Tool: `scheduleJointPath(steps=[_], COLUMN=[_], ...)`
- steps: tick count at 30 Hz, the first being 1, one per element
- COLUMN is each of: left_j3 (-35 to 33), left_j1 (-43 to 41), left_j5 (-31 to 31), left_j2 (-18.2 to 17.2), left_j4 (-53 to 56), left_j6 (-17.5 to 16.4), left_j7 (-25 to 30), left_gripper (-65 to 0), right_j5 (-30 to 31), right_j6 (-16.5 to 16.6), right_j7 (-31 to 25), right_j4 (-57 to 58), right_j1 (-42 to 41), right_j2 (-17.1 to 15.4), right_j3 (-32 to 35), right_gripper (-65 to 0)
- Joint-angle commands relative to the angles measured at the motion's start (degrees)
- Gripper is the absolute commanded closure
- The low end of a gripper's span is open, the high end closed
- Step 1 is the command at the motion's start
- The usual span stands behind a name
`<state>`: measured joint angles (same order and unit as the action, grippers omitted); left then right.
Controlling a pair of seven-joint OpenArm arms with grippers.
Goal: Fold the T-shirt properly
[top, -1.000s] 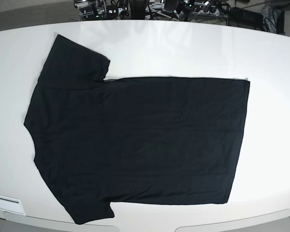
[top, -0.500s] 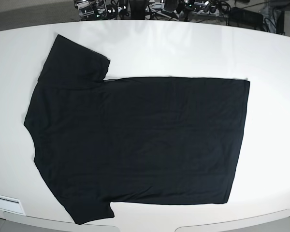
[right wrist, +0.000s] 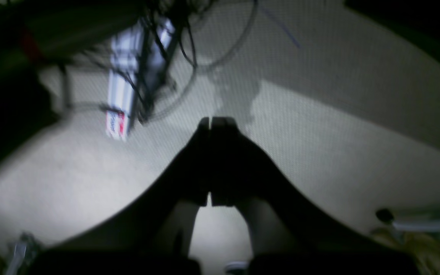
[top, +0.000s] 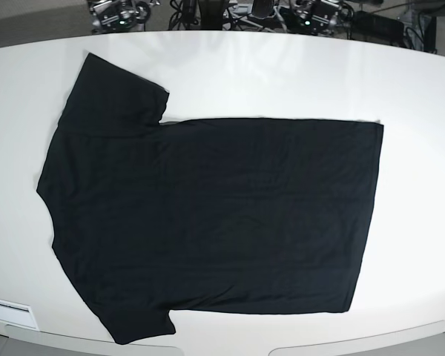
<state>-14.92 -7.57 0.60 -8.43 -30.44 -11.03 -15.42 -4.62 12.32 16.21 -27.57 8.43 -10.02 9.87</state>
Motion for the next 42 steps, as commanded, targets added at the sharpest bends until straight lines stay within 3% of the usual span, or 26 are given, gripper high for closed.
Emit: scheduleJointPath(steps=[1, 4, 10, 12, 19, 24, 27, 30, 33, 37, 40, 42], left_j3=[0.0, 0.0, -0.1, 0.0, 0.1, 0.1, 0.5, 2.5, 6.2, 13.0, 18.7, 22.0], left_j1=[-1.5, -5.5, -17.4, -22.4, -41.1, -54.8, -62.4, -67.4, -67.4, -67.4, -67.4, -67.4], left_j5=[0.0, 1.1, 7.6, 7.6, 6.1, -1.8, -7.1, -11.6, -13.7, -15.4, -16.7, -16.7], left_j2=[-0.7, -3.3, -9.0, -11.6, -23.9, -30.7, -33.9, -35.5, -35.5, -35.5, -35.5, -35.5], left_j4=[-1.2, -5.7, -24.2, -32.8, -63.8, -82.6, -91.0, -98.1, -104.6, -104.6, -104.6, -104.6], left_j6=[-1.4, -2.0, -5.0, -7.2, -7.0, -1.6, 1.1, 2.8, 3.4, 7.2, 7.2, 7.2], left_j7=[-0.3, -0.8, -7.0, -7.5, -13.5, -19.0, -20.3, -21.0, -21.1, -19.4, -19.5, -18.9], left_gripper=[0.0, 0.0, 0.0, 0.0, 0.0, 0.0, 0.0, 0.0, 0.0, 0.0, 0.0, 0.0], right_j5=[0.1, 0.7, 9.5, 9.9, 10.6, 10.4, 10.2, 10.2, 10.4, 10.4, 10.4, 10.4], right_j6=[1.4, 4.4, 13.1, 13.3, 11.3, 10.3, 6.3, 1.7, -0.6, -1.0, -3.1, -2.8], right_j7=[0.7, 2.7, 12.1, 14.9, 16.4, 16.8, 18.2, 18.2, 21.1, 21.0, 21.0, 18.3], right_j4=[-1.0, -5.1, -21.5, -28.5, -54.5, -70.8, -79.5, -88.2, -95.8, -104.6, -107.4, -107.4], right_j1=[1.4, 5.5, 17.7, 22.8, 42.9, 57.1, 64.9, 66.6, 66.6, 66.6, 66.6, 66.6], right_j2=[-1.1, -4.2, -8.6, -9.2, -12.0, -14.8, -16.1, -16.3, -16.3, -16.3, -16.4, -16.3], right_j3=[-0.1, -0.1, -0.1, -0.1, -0.2, -0.2, -1.0, -3.7, -6.3, -9.9, -13.0, -16.3], right_gripper=[0.0, 0.0, 0.0, 0.0, 0.0, 0.0, 0.0, 0.0, 0.0, 0.0, 0.0, 0.0])
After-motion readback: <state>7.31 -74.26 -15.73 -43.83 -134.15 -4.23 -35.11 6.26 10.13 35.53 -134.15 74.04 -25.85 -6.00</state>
